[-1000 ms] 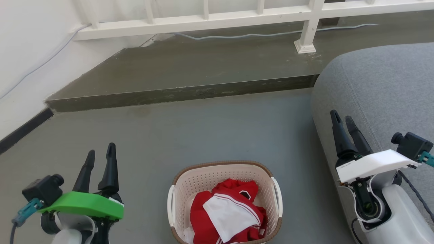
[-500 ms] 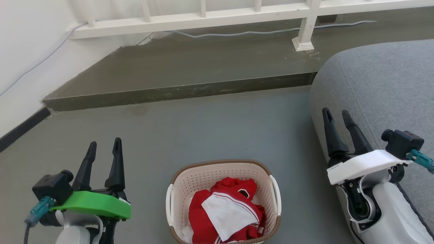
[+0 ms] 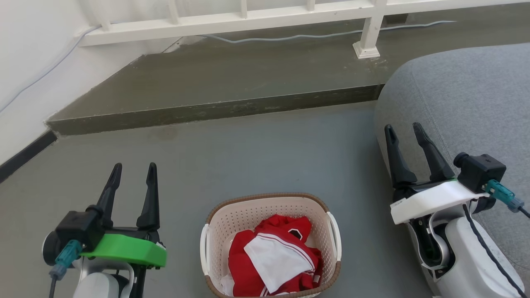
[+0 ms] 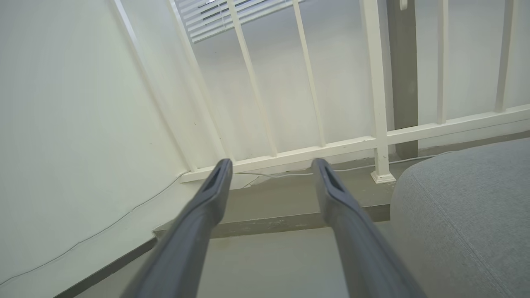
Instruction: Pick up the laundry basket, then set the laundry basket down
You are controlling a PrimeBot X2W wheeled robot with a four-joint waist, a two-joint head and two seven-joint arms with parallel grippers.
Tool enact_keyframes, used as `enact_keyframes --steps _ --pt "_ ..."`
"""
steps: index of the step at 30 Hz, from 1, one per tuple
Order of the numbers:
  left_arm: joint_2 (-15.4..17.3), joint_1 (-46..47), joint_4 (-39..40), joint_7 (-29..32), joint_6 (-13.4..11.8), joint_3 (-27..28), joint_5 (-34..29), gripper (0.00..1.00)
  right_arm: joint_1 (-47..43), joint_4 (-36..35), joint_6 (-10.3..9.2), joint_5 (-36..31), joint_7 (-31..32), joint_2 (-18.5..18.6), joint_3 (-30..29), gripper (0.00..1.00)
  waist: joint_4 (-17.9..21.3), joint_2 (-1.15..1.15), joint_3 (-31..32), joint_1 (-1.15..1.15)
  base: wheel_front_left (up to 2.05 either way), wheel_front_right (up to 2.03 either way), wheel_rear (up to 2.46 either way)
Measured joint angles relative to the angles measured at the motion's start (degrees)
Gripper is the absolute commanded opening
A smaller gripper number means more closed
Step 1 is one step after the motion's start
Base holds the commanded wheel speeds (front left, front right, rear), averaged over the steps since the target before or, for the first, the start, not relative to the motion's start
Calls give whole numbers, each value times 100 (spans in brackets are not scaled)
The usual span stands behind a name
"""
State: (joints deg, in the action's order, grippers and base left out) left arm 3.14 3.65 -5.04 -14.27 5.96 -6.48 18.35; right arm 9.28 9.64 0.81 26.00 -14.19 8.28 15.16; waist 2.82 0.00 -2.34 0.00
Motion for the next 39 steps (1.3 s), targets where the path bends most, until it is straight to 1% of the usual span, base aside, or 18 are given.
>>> enact_keyframes --steps 4,26,30,39 --pt "-5 18 2 -16 1 0 -131 100 9 1 1 -130 -24 -31 -11 100 2 0 6 0 0 0 0" --pt "-40 18 1 -16 18 59 -192 100 8 163 36 -241 -24 -122 -169 100 38 0 -25 0 0 0 0" --pt "-41 18 16 -16 57 90 -211 100 8 192 43 -256 -24 -152 -171 100 79 0 -99 0 0 0 0" --pt "-44 66 57 -16 58 147 -243 100 8 281 34 -290 -24 -216 -261 100 174 0 -388 0 0 0 0"
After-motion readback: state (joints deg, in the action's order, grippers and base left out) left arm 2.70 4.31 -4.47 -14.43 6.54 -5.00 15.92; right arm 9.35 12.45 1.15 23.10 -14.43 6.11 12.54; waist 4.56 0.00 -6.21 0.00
